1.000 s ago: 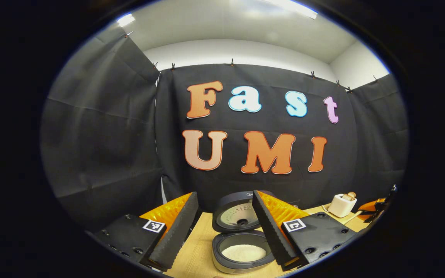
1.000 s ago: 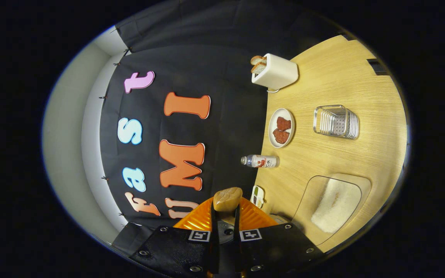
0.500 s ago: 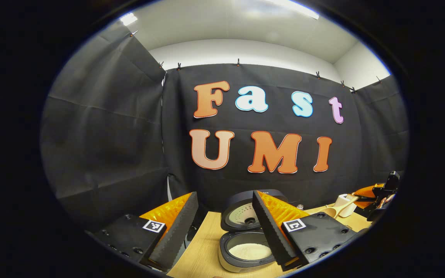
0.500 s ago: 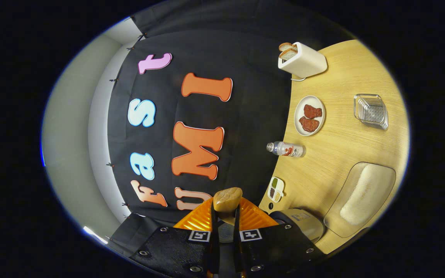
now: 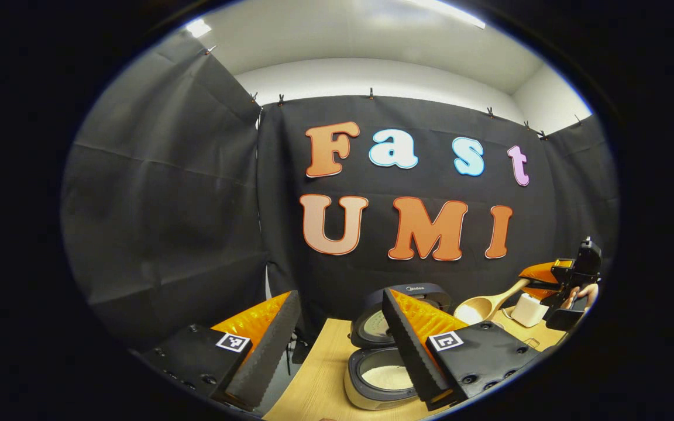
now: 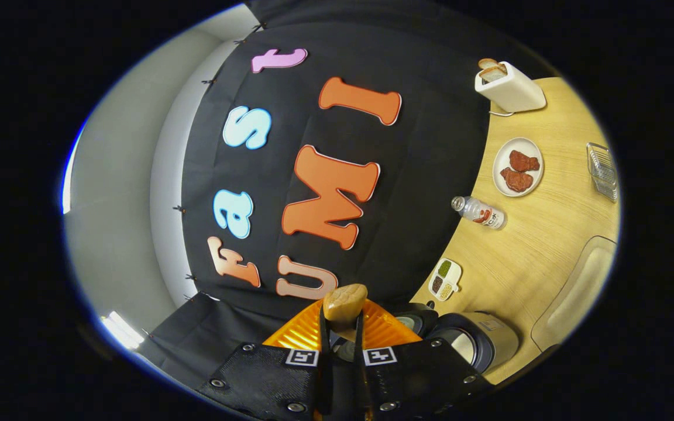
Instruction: Close the left gripper, press the button to open the rice cooker; take a wooden spoon from the chopstick holder with the right hand, scoop a spoonful of rice and pour it into the rice cooker, then put the wooden spoon back into the chopstick holder.
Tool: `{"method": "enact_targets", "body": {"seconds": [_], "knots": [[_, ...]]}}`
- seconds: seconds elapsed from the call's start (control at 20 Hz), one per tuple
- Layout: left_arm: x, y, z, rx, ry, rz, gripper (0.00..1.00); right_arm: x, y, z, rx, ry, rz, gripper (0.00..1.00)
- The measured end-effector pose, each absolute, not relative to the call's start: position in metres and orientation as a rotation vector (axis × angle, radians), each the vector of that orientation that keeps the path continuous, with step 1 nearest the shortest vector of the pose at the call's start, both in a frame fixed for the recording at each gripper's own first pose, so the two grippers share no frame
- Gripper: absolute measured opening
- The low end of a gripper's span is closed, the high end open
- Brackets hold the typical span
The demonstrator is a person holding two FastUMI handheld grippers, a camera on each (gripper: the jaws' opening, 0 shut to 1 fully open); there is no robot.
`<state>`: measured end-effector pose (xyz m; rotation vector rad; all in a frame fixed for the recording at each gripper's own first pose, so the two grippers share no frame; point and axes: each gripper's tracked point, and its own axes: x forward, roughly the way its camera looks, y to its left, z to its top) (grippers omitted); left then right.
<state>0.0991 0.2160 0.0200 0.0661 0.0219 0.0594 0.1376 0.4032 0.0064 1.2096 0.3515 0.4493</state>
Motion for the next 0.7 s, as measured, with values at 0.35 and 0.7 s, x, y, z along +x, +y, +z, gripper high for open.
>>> {"method": "enact_targets", "body": {"seconds": [0.35,0.7], "knots": [[0.092,0.231,0.018,0.063,0.028,0.082,0.95,0.142,0.427,0.007,1.059,0.315,0.459,0.13],[0.092,0.235,0.018,0.052,0.029,0.085,0.95,0.14,0.433,0.006,0.983,0.297,0.458,0.13]]}}
